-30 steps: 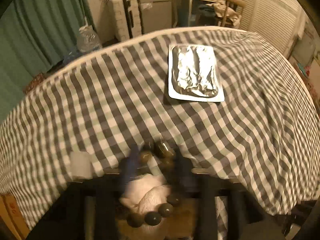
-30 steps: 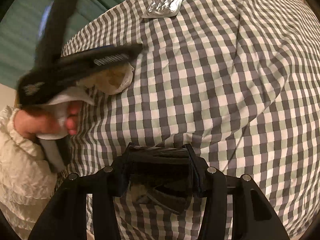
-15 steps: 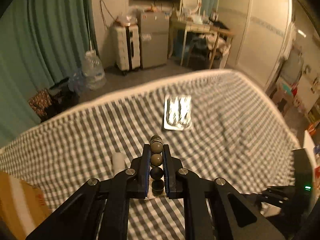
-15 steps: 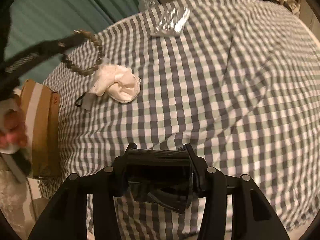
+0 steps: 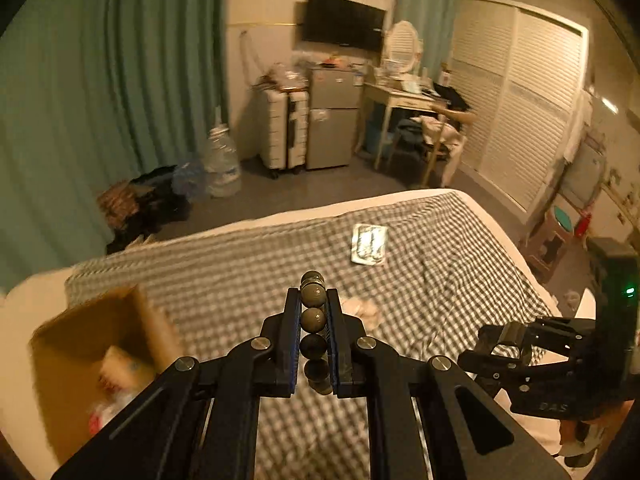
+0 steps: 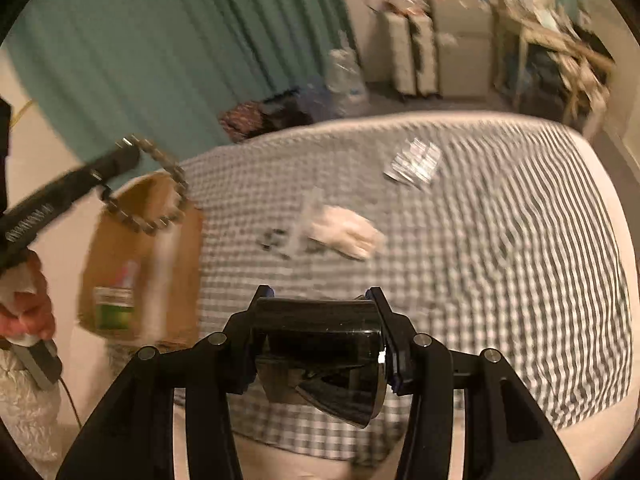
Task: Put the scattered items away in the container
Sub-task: 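Carry bracelet and black pouch into the cardboard box and open both grippers, then move both grippers back over the bed toward the tube and blister pack, then grasp the white tube with the left gripper while the right grasps the silver blister pack, then carry white tube and blister pack into the cardboard box and release both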
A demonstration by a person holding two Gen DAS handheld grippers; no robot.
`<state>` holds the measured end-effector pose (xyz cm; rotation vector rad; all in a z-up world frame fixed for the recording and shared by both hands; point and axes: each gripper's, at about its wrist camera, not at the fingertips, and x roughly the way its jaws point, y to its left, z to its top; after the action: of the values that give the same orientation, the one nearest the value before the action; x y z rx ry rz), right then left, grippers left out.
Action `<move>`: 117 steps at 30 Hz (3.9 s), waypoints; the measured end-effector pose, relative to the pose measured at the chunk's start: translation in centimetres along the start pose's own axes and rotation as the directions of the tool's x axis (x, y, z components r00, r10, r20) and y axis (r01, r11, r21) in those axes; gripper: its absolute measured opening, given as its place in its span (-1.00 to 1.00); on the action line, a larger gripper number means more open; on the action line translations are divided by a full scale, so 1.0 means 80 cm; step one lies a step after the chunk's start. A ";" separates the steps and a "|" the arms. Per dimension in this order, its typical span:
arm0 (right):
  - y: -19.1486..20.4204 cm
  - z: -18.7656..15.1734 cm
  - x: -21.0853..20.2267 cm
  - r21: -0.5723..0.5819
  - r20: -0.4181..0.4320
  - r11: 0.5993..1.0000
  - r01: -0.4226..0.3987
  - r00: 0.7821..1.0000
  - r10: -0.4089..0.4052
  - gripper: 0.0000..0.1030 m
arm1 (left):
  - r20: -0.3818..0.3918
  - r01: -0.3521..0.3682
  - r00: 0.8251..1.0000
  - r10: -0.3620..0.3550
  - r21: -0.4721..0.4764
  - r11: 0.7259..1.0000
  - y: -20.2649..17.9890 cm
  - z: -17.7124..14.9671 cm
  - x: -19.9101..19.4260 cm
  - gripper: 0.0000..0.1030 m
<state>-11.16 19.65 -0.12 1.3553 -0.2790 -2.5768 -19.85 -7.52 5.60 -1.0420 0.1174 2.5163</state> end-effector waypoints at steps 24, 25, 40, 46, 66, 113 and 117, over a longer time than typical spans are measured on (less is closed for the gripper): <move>0.341 0.048 0.180 -0.259 -0.153 0.964 -0.065 0.988 0.025 -0.07 | -0.111 -0.220 0.974 0.197 -0.252 0.942 0.293 -0.168 -0.011 -0.75; 0.342 0.051 0.181 -0.266 -0.136 0.963 -0.044 0.991 0.008 -0.07 | -0.103 -0.223 0.974 0.202 -0.258 0.940 0.296 -0.171 -0.017 -0.72; 0.292 0.054 0.089 -0.298 0.202 0.942 0.156 0.974 -0.098 0.56 | 0.007 -0.297 0.949 0.315 -0.307 0.904 0.243 -0.150 -0.076 1.00; 0.242 0.042 0.010 -0.361 0.318 0.893 0.270 0.936 -0.154 0.57 | 0.047 -0.196 0.975 0.219 -0.299 0.934 0.181 -0.134 -0.090 1.00; -0.078 0.008 -0.017 -0.030 0.272 0.987 0.156 0.952 -0.142 0.84 | -0.020 -0.201 0.979 0.201 -0.185 0.962 -0.043 -0.100 0.087 1.00; -0.203 0.104 0.248 0.129 0.032 0.940 0.317 0.946 -0.323 0.33 | -0.177 -0.174 0.973 0.150 -0.130 0.976 -0.017 -0.062 0.318 -0.63; -0.185 0.062 0.203 0.117 0.006 0.971 0.210 0.977 -0.212 0.33 | -0.158 -0.150 0.980 0.121 -0.191 0.970 -0.019 -0.069 0.265 -0.63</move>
<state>-25.71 29.67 -14.07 1.4751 -0.3077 -2.7872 -29.10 -0.19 -12.90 -1.3416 -0.0274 2.6143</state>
